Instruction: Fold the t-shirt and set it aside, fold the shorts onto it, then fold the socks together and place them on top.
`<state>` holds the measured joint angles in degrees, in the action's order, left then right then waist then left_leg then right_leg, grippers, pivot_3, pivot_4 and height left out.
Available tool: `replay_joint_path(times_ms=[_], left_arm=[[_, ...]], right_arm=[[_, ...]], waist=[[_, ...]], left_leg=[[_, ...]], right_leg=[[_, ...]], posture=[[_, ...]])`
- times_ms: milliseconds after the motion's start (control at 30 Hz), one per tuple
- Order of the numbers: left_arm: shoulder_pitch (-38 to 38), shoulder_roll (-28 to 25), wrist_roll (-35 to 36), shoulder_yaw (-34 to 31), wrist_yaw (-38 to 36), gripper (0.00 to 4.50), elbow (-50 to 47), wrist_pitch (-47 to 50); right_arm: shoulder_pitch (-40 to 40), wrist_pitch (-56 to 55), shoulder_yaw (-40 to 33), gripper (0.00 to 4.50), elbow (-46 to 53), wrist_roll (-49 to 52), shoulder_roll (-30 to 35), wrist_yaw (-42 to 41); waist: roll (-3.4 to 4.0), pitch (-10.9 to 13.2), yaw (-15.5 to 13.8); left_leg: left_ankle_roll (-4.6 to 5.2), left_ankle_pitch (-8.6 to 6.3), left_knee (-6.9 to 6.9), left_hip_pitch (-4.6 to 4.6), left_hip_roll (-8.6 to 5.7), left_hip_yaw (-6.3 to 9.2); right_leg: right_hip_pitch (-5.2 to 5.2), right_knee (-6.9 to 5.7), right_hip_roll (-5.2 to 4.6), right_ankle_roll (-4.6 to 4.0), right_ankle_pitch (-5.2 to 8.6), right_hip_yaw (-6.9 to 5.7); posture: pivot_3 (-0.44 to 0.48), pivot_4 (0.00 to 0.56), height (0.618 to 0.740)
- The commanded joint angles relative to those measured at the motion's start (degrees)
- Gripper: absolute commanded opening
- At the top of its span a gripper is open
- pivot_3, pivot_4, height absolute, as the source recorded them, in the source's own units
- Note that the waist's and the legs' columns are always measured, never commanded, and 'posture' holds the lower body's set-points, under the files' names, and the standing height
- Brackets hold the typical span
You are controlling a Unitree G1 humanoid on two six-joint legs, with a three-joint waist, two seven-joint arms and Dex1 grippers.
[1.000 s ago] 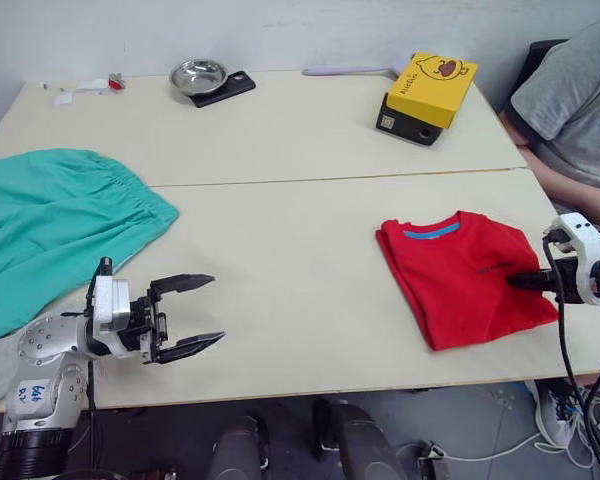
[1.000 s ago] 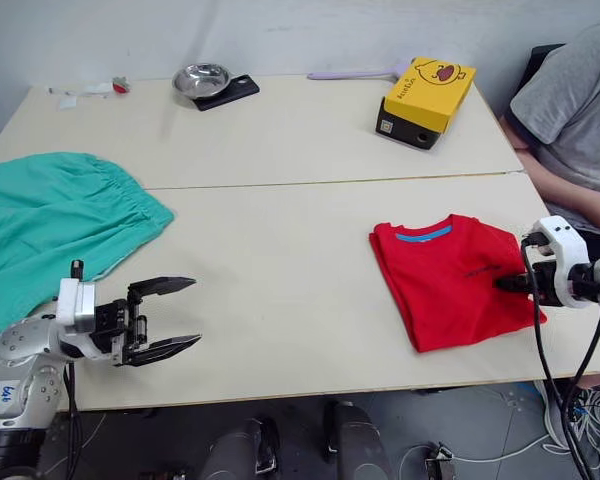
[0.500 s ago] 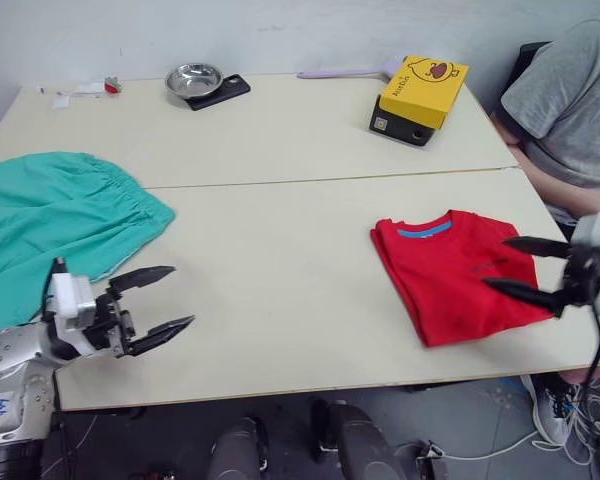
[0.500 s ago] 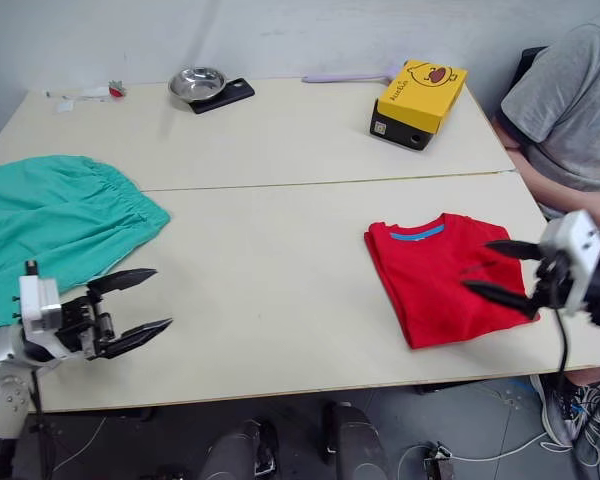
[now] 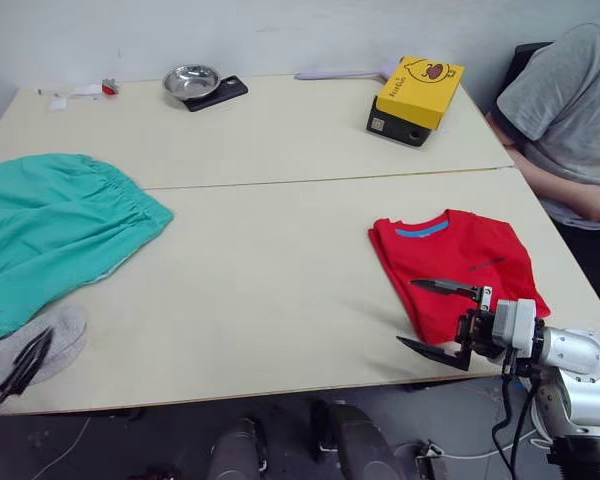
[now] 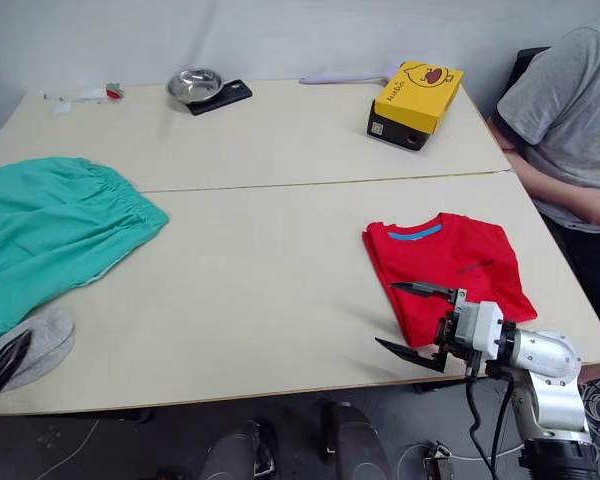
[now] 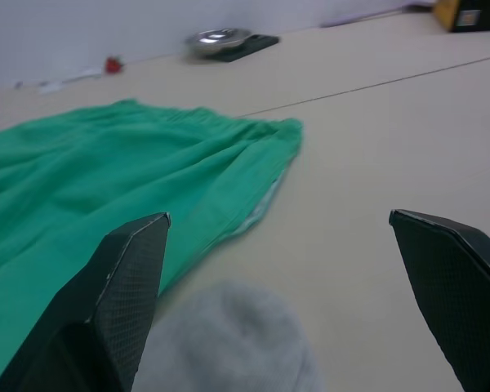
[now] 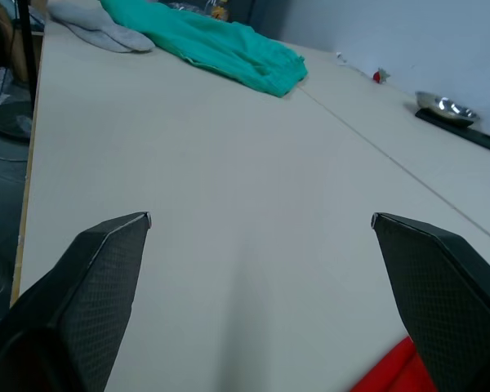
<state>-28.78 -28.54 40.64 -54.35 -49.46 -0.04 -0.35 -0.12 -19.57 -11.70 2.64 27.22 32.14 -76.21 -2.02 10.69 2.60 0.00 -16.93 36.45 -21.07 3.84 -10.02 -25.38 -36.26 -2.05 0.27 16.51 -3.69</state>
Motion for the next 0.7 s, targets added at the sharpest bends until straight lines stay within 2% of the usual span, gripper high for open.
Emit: replay_joint_path(times_ms=[33,200,300,400,500,700], left_arm=[[-3.56,1.43,1.92,-4.16,4.27,4.50,-0.67,2.23],[-3.30,0.66,1.05,-3.96,11.53,4.50,-1.82,6.62],[-0.01,-4.13,2.69,-3.53,13.57,4.50,-3.13,11.35],[4.16,-10.79,0.95,-1.24,17.22,4.50,-2.86,18.37],[9.62,-17.40,-2.86,3.94,17.91,4.50,0.07,22.11],[24.54,-27.02,-11.61,18.15,15.38,4.50,10.79,24.04]], right_arm=[[2.15,0.90,1.75,4.42,5.27,2.06,-0.41,1.29],[3.81,3.50,4.35,4.42,9.92,2.62,-0.74,4.41],[2.76,5.24,5.49,4.42,12.46,3.56,-0.86,6.06],[1.85,7.65,4.94,4.42,15.14,5.38,-0.46,8.07],[1.00,8.85,4.61,4.42,16.70,6.56,-0.75,9.70],[-1.37,9.98,5.72,4.42,17.03,7.23,-2.59,12.61]], waist=[[-0.11,-0.05,-0.16],[-0.28,-0.16,-0.94],[-0.39,-0.22,-1.05],[-0.45,-0.26,-1.07],[-0.64,-0.39,-1.01],[-0.68,-0.48,-0.85]], left_leg=[[-0.14,-0.08,0.00,0.00,-0.02,0.01],[-0.23,-0.13,0.30,-0.02,-0.03,0.33],[-0.24,-0.18,0.44,-0.19,0.06,0.88],[-0.31,-0.24,0.40,-0.14,0.20,1.08],[-0.31,-0.30,0.12,0.00,0.15,1.02],[-0.59,-0.11,-0.07,-0.03,0.02,0.63]], right_leg=[[0.00,0.01,-0.01,-0.02,0.01,0.00],[0.01,0.13,0.03,-0.26,0.03,-0.15],[0.07,0.81,0.50,-0.60,-0.17,-0.17],[0.71,1.07,0.63,-0.64,-0.21,-0.30],[0.74,1.00,0.53,-0.35,-0.39,-0.31],[0.00,0.08,0.31,-0.67,-0.04,-0.18]], posture=[[0.000,0.150,0.740],[0.000,0.150,0.740],[0.000,0.150,0.740],[0.000,0.150,0.740],[0.000,0.150,0.740],[0.000,0.150,0.740]])
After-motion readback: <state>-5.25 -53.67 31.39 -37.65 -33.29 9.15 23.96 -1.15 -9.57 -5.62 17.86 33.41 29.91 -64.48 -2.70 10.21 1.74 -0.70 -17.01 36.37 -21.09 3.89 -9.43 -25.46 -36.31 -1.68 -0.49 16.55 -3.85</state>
